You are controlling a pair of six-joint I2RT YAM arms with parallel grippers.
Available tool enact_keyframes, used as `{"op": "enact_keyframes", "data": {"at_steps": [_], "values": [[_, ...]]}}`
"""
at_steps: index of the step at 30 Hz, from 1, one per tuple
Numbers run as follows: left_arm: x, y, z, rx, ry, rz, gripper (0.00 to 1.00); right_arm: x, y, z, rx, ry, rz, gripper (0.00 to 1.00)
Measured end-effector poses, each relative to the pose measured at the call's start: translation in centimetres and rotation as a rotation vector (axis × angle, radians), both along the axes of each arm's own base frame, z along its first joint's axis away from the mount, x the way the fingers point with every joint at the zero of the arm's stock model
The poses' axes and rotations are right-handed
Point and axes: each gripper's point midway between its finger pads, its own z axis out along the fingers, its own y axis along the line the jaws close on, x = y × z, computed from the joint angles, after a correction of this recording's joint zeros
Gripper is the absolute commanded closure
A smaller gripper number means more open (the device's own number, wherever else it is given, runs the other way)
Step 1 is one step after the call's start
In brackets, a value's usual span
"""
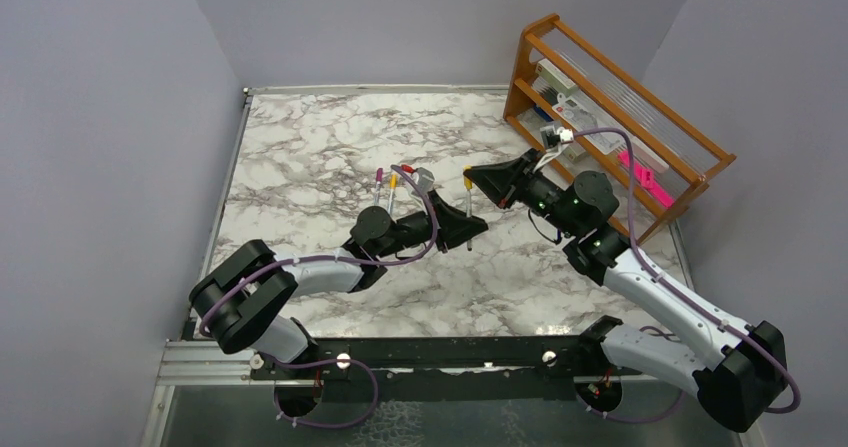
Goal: Insert the pens into the pen caps
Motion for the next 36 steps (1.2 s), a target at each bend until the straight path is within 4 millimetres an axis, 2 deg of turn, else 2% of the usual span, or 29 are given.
{"op": "enact_keyframes", "data": {"at_steps": [21, 30, 31, 33, 36], "values": [[0.2, -0.4, -0.3, 0.018, 0.004, 0.013, 1.00, -1.0, -0.6, -1.9, 0.003, 0.032, 0.004, 0.99], [0.2, -0.5, 1.3, 0.010, -0.044, 0.017, 1.00, -2.0, -1.2, -0.5, 0.021, -0.027, 0.008, 0.99], [0.0, -0.5, 1.5, 0.006, -0.050, 0.015, 1.00, -2.1, -1.3, -0.3, 0.022, -0.036, 0.009, 0.97], [-0.1, -0.4, 1.8, 0.004, -0.056, 0.013, 1.00, -2.2, -1.4, -0.1, 0.022, -0.047, 0.009, 0.84], [-0.2, -0.4, 1.8, 0.015, -0.067, 0.013, 1.00, -2.4, -1.3, -0.1, 0.019, -0.052, 0.017, 0.69]]}}
